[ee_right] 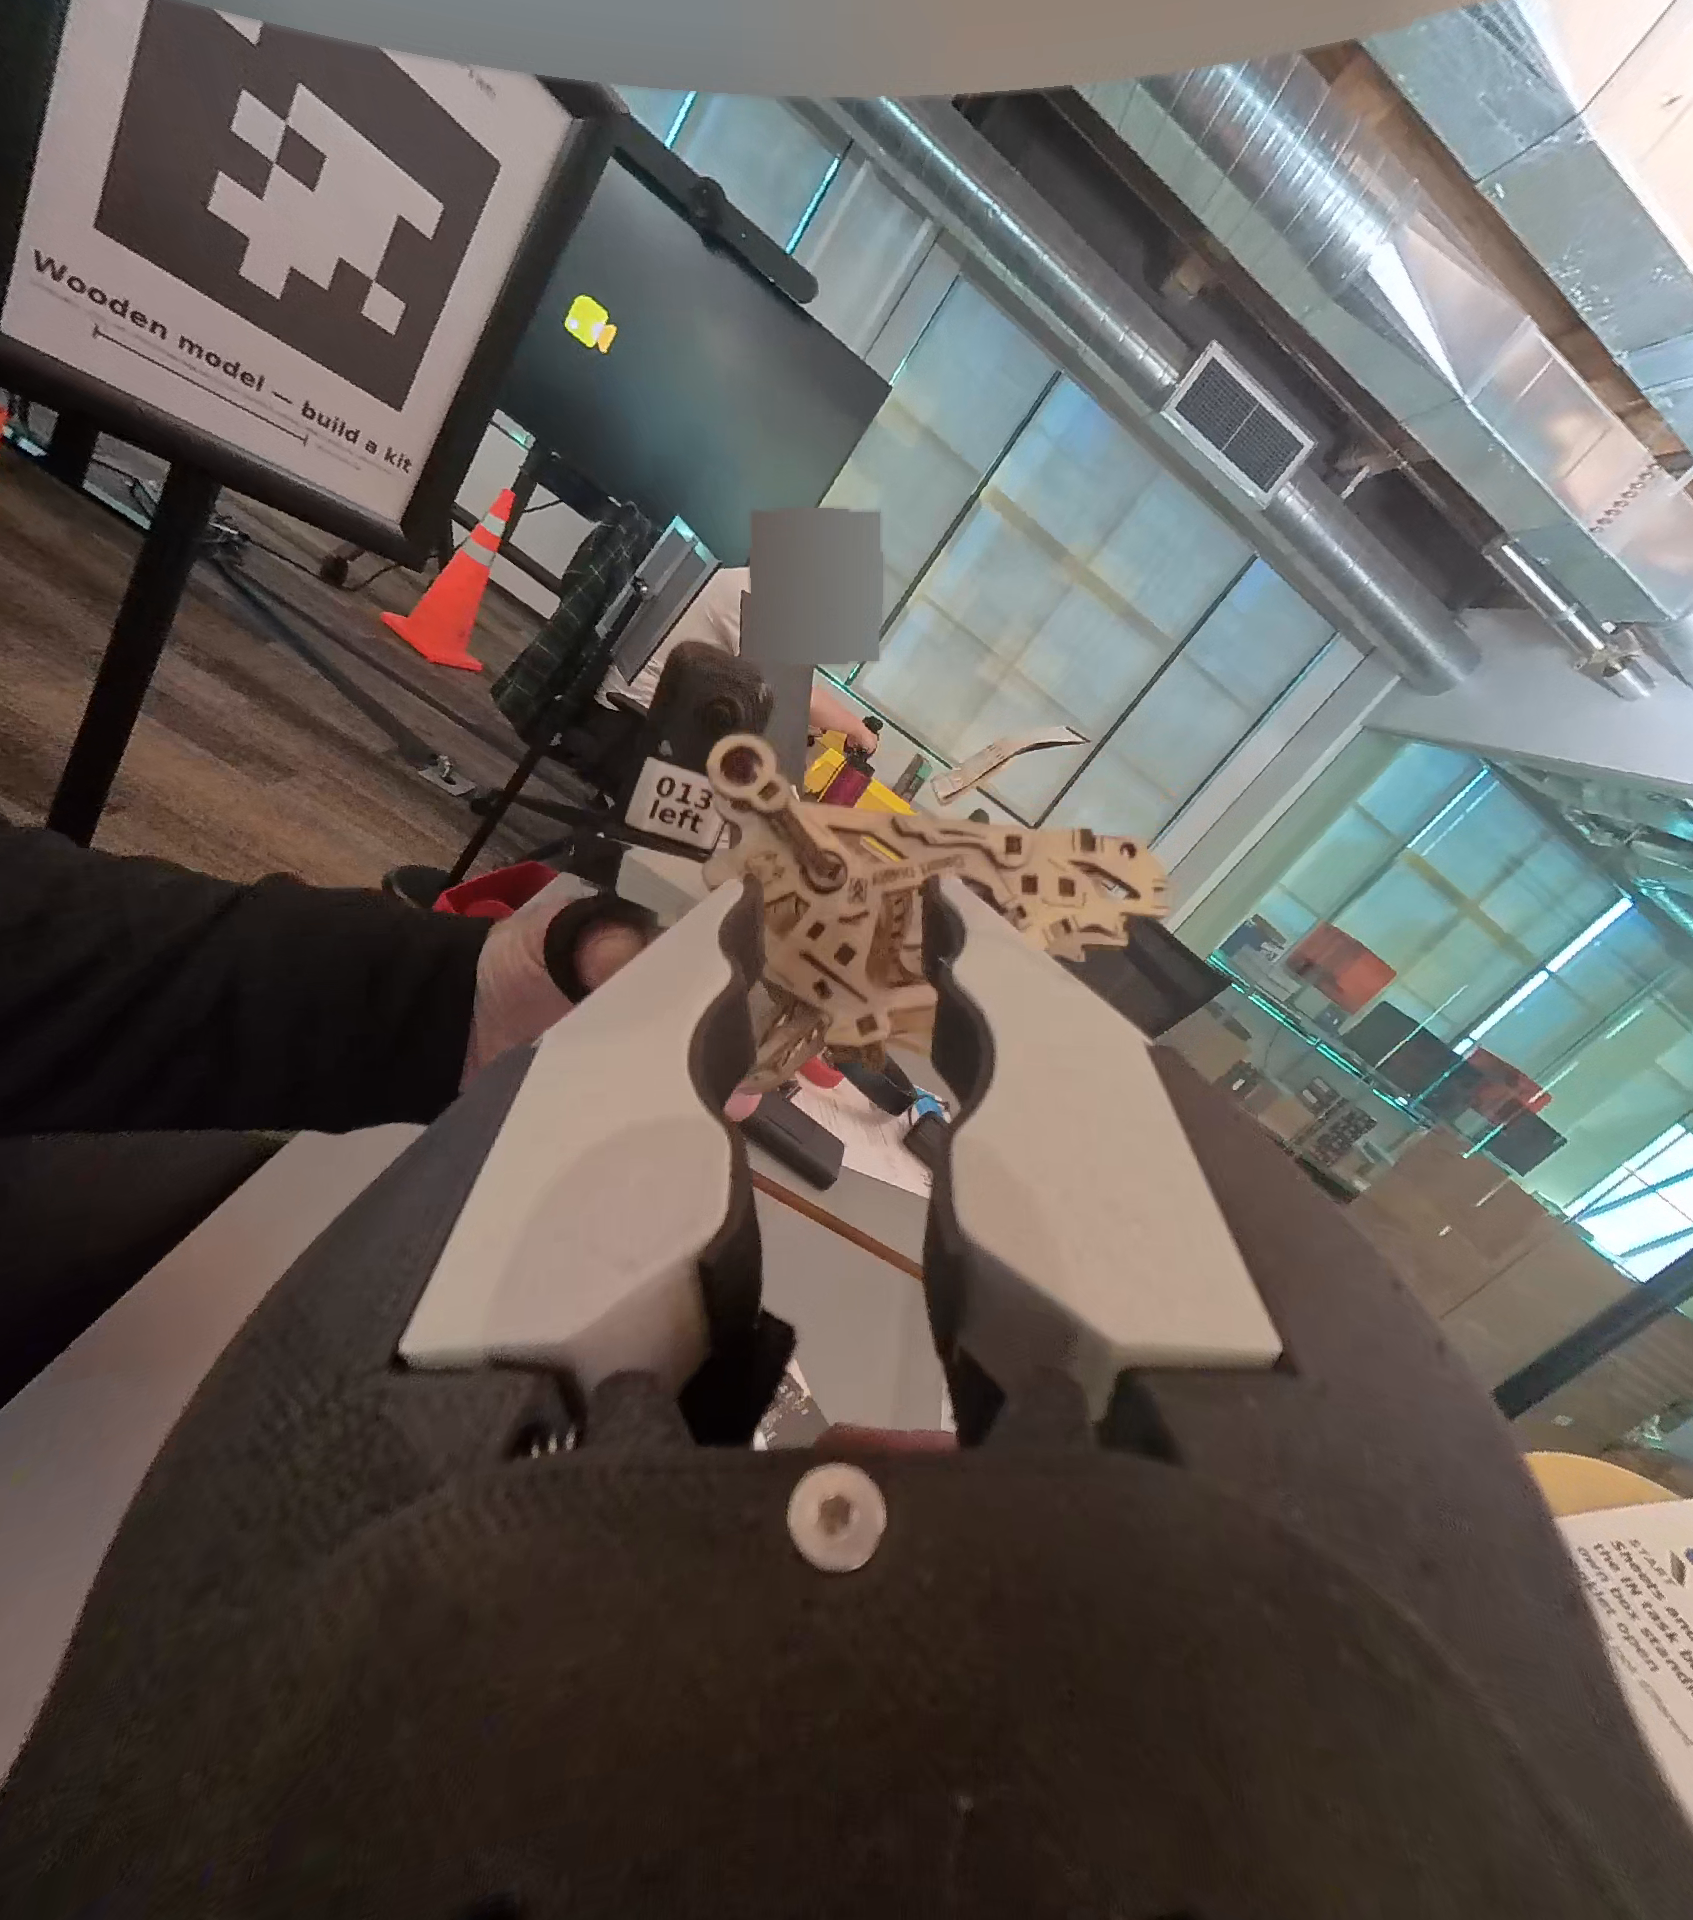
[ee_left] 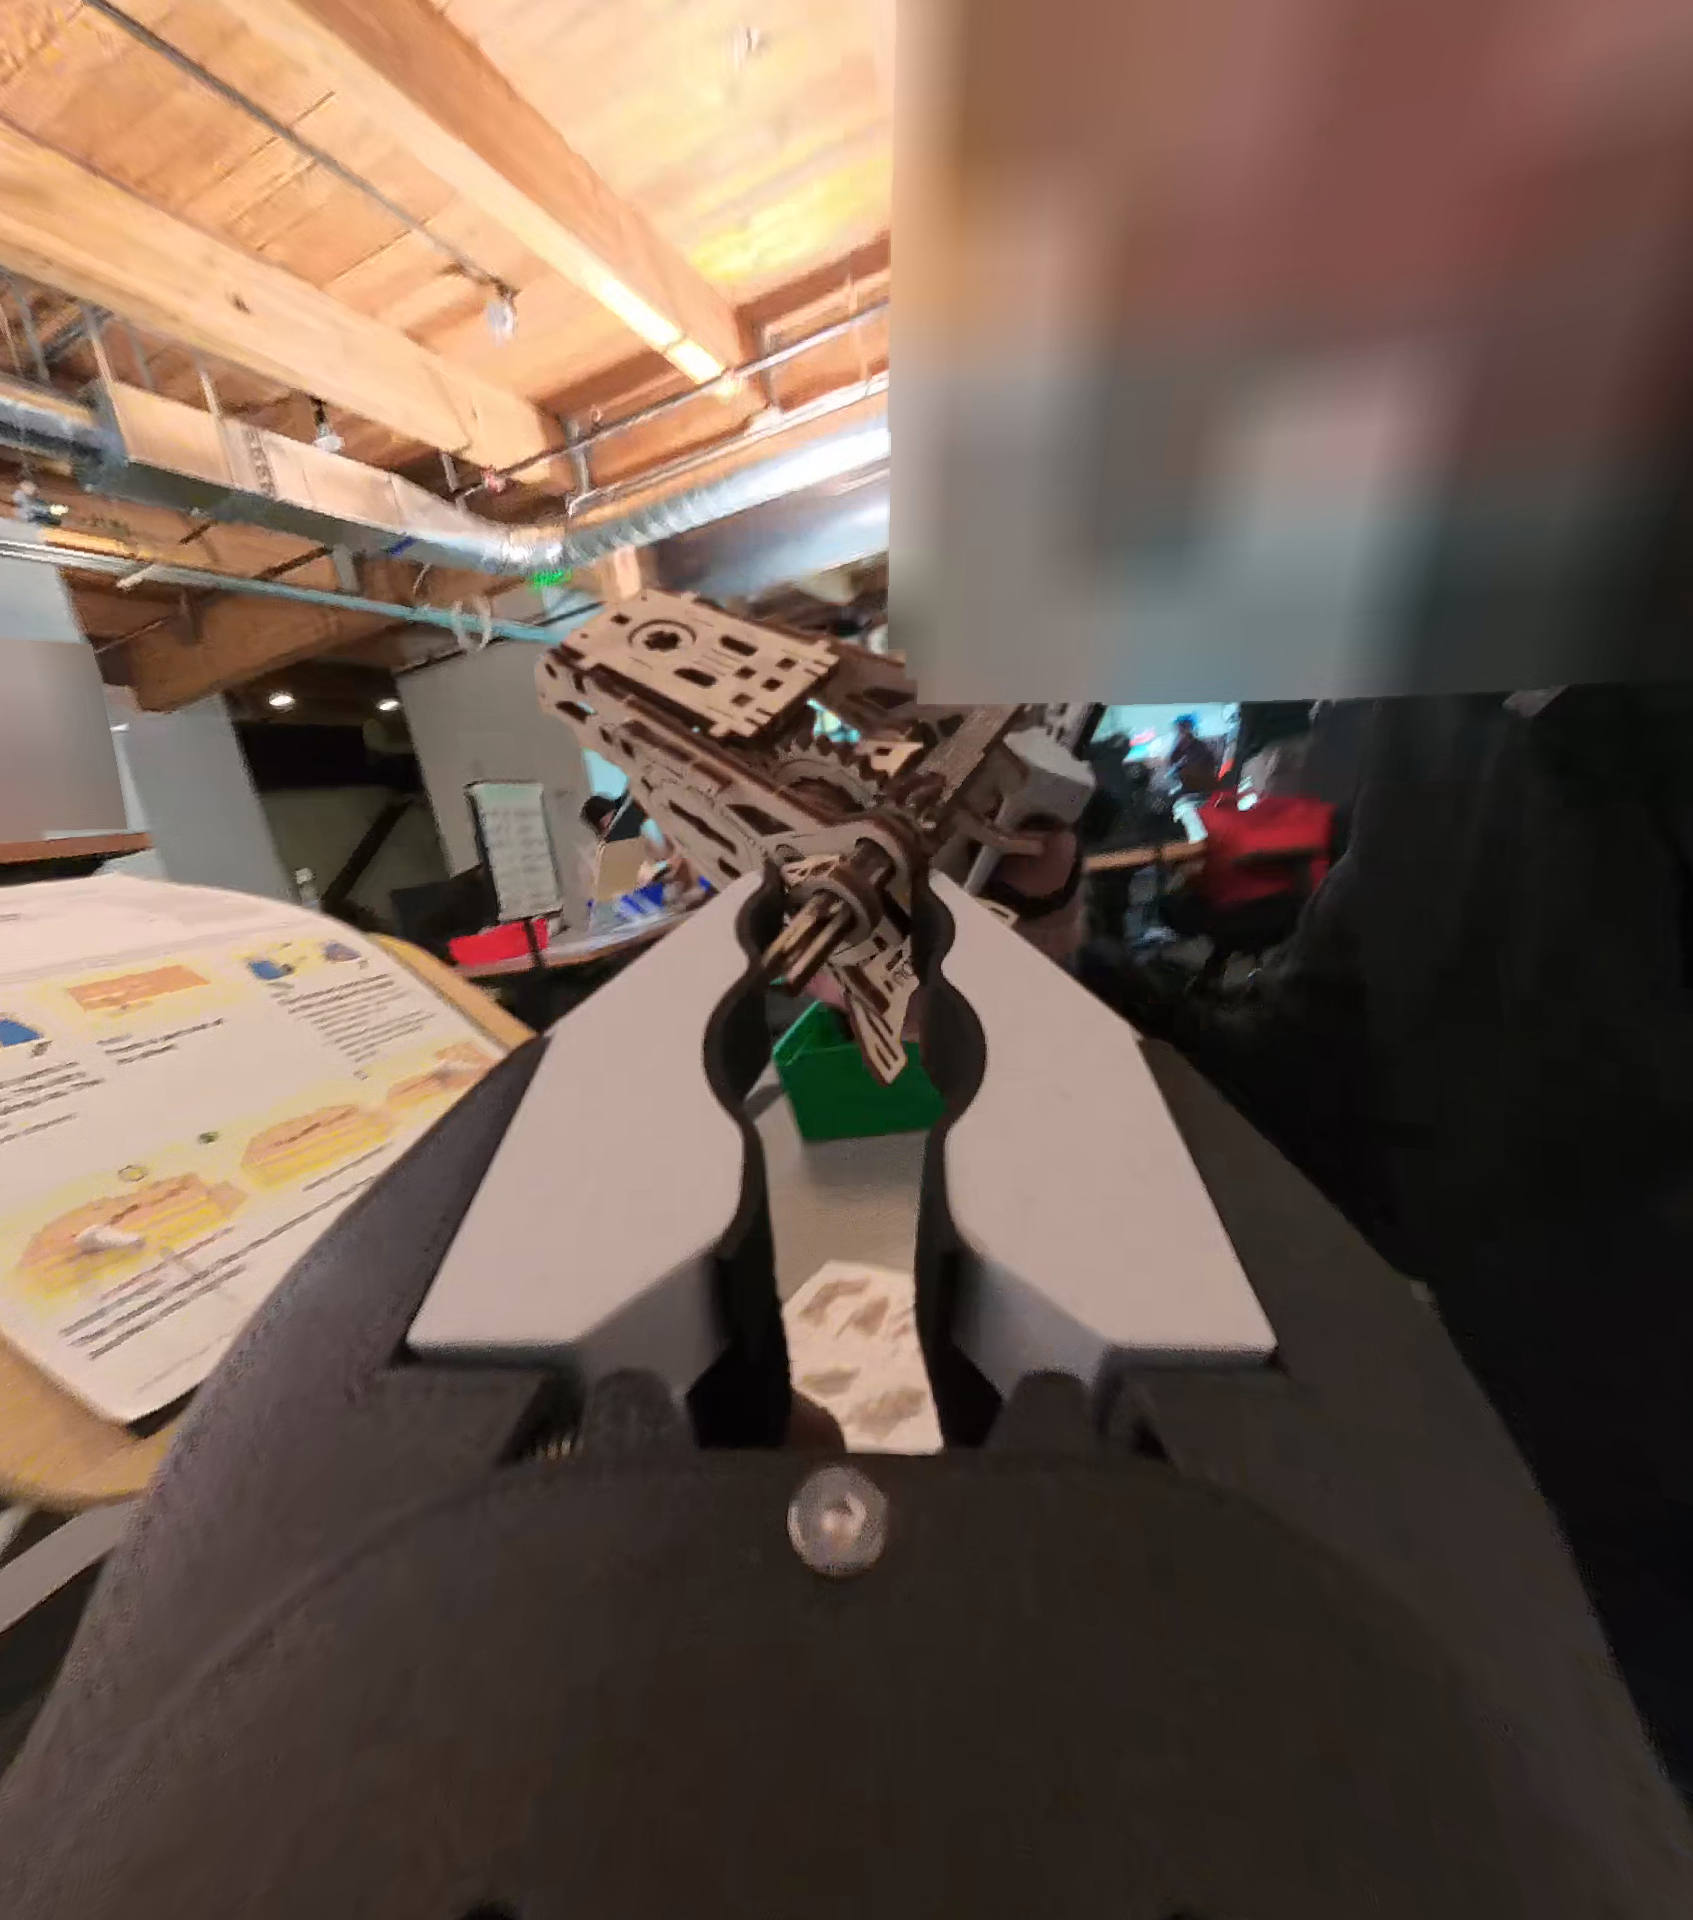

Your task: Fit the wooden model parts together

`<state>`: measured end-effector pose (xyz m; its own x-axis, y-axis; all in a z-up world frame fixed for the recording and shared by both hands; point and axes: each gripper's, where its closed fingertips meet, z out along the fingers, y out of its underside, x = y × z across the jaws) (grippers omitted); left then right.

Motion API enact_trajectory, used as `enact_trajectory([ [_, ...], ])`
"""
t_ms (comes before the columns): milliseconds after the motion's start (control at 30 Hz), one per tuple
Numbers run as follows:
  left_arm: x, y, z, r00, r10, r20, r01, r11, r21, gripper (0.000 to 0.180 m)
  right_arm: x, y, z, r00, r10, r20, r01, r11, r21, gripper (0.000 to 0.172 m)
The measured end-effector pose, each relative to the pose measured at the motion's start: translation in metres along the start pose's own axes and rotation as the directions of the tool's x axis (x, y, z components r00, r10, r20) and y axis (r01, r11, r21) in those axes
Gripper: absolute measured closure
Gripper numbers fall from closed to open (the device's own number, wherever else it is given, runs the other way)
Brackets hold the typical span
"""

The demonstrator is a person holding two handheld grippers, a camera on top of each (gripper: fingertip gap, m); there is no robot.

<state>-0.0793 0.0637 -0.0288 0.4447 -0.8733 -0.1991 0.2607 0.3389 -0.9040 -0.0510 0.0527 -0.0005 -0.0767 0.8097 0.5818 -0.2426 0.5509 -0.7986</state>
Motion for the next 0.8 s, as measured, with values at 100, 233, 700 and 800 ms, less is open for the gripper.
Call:
enact_trajectory([
  [100, -0.004, -0.005, 0.000, 0.991, 0.107, 0.075, -0.101, 0.992, -0.077, 0.159, -0.003, 0.003, 0.001, 1.000, 0.005, 0.013, -0.005, 1.000, -0.031, 0.144],
  [233, -0.009, 0.003, 0.001, 0.950, 0.276, 0.145, -0.227, 0.932, -0.284, 0.159, -0.005, 0.006, 0.000, 1.000, 0.018, 0.005, -0.017, 0.999, -0.032, 0.157],
  [700, -0.020, -0.003, 0.004, 0.657, 0.730, 0.187, -0.493, 0.604, -0.626, 0.159, 0.006, 0.026, -0.005, 0.986, 0.155, -0.053, -0.160, 0.983, -0.092, 0.143],
  [800, -0.021, -0.004, 0.003, 0.640, 0.740, 0.206, -0.493, 0.602, -0.629, 0.159, 0.007, 0.027, -0.004, 0.986, 0.153, -0.068, -0.160, 0.981, -0.114, 0.135],
])
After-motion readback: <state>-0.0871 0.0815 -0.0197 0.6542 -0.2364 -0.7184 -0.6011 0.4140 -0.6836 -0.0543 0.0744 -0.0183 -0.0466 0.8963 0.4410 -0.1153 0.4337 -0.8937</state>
